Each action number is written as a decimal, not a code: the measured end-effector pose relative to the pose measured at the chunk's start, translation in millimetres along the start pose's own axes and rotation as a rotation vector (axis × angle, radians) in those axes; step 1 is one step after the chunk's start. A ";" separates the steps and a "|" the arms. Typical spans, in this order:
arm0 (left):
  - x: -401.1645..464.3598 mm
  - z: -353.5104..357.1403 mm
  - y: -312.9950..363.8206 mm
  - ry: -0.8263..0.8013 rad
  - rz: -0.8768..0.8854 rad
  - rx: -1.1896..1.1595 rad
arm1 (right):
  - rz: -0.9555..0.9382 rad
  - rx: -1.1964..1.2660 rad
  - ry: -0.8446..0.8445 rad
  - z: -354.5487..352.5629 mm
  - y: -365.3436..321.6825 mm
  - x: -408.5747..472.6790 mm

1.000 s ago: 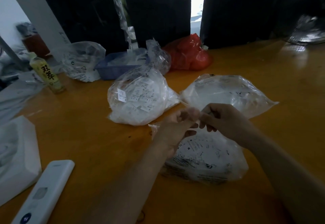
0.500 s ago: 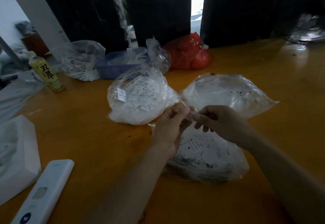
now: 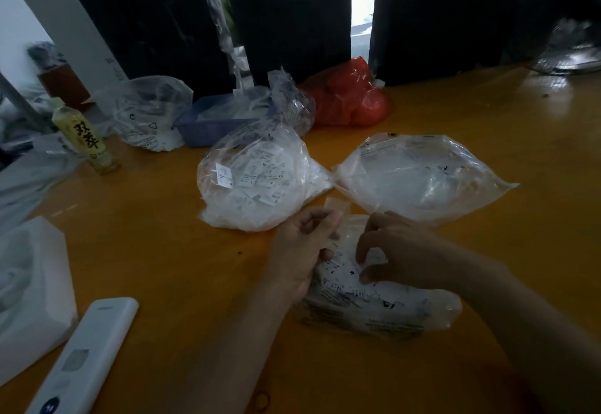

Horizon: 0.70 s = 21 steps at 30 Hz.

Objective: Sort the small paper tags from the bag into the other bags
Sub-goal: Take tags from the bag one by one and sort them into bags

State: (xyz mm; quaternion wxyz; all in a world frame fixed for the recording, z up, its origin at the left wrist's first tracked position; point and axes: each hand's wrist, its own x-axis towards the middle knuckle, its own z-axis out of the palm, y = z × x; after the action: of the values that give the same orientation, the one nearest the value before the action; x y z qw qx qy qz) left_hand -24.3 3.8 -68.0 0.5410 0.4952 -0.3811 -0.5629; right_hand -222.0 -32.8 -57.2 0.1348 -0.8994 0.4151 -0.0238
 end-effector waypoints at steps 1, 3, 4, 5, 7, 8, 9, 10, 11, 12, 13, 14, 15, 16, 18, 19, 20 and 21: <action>-0.4 -0.7 -1.0 -0.004 0.002 0.000 | 0.001 0.007 -0.004 0.0 -0.6 0.0; -0.1 -3.0 -3.0 -0.023 0.009 -0.030 | 0.013 0.044 -0.003 -1.1 0.7 -1.0; -0.3 -3.8 -3.1 -0.034 0.012 -0.065 | 0.018 0.053 -0.005 -1.3 1.6 -1.5; -0.5 -4.4 -2.9 -0.043 0.015 -0.114 | 0.029 0.052 -0.013 -1.2 2.3 -1.9; -1.2 -4.6 -2.9 -0.046 0.020 -0.228 | 0.051 0.043 -0.034 -1.0 3.2 -1.8; -1.1 -4.9 -3.7 -0.042 0.022 -0.267 | 0.054 0.052 -0.038 -0.9 4.1 -1.7; -1.1 -5.2 -4.5 -0.037 0.024 -0.286 | 0.052 0.067 -0.036 -1.3 4.4 -1.7; -1.0 -5.3 -5.5 -0.036 0.028 -0.294 | 0.048 0.085 -0.026 -1.5 4.9 -1.8; -0.9 -5.6 -6.5 -0.041 0.031 -0.300 | 0.046 0.097 -0.017 -1.9 5.5 -1.8; -0.7 -5.8 -7.4 -0.046 0.027 -0.308 | 0.044 0.101 -0.016 -1.7 6.6 -1.7; -0.9 -5.3 -7.8 -0.050 0.022 -0.314 | 0.043 0.095 -0.025 -1.4 7.1 -1.5; -1.0 -4.8 -8.3 -0.052 0.022 -0.310 | 0.040 0.079 -0.040 -1.0 7.0 -1.3; -1.1 -4.3 -8.7 -0.051 0.023 -0.304 | 0.035 0.064 -0.054 -0.7 6.7 -1.1; -1.3 -3.9 -9.1 -0.048 0.023 -0.302 | 0.027 0.062 -0.060 -0.6 6.6 -1.0; -2.0 -3.6 -9.5 -0.044 0.020 -0.290 | 0.000 0.094 -0.044 -1.1 7.8 -1.3; -2.3 -3.9 -9.8 -0.041 0.021 -0.271 | -0.016 0.122 -0.030 -1.9 8.7 -1.7; -2.6 -4.2 -10.1 -0.033 0.024 -0.251 | -0.031 0.152 -0.011 -2.7 9.6 -2.5; -3.0 -4.5 -10.0 -0.019 0.027 -0.237 | -0.043 0.178 0.014 -4.0 10.3 -3.1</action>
State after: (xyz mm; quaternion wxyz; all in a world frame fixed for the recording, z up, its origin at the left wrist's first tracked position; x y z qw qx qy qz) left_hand -22.4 8.5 -78.2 0.5996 0.4170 -0.3236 -0.6015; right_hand -232.4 -37.7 -55.9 0.2105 -0.8925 0.3927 -0.0698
